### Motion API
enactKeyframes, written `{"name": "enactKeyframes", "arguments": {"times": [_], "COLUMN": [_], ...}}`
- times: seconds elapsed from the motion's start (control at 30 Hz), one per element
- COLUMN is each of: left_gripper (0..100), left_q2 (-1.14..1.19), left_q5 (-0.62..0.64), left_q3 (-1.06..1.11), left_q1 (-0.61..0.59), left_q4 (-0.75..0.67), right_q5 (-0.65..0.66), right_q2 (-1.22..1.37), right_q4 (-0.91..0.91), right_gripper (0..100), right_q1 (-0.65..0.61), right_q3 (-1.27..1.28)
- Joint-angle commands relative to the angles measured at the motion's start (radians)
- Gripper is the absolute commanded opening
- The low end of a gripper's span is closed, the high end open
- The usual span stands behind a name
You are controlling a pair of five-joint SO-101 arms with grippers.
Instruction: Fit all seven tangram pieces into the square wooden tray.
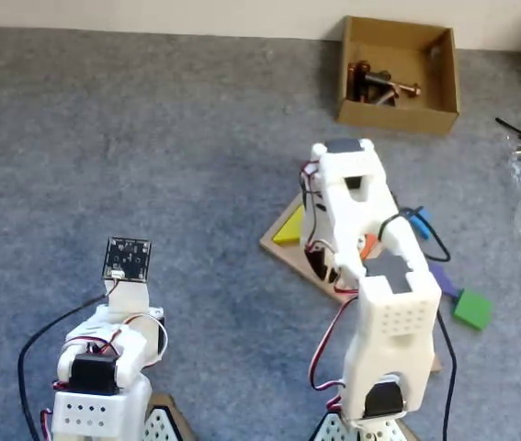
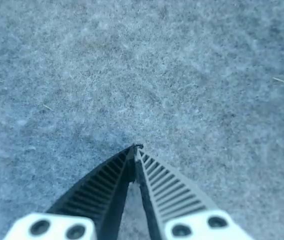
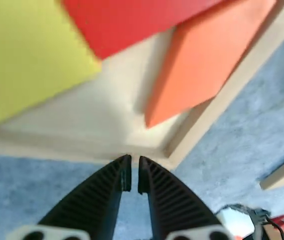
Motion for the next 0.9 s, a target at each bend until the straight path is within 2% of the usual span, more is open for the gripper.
{"name": "enactKeyframes", "arguments": {"times": [0.0, 0.67, 0.87], "left_gripper": [1, 1, 1], "left_q2": [-0.007, -0.007, -0.007], "left_q5": [0.008, 0.008, 0.008], "left_q3": [0.019, 0.019, 0.019], "left_q1": [0.016, 0.016, 0.016], "left_q4": [-0.002, -0.002, -0.002], "right_q5": [0.015, 0.017, 0.017], "right_q2": [-0.064, -0.061, -0.061], "right_q4": [-0.028, -0.113, -0.114], "right_gripper": [2.6, 2.6, 2.6], "right_q1": [0.048, 0.088, 0.148], "right_q3": [-0.002, -0.001, -0.007]}}
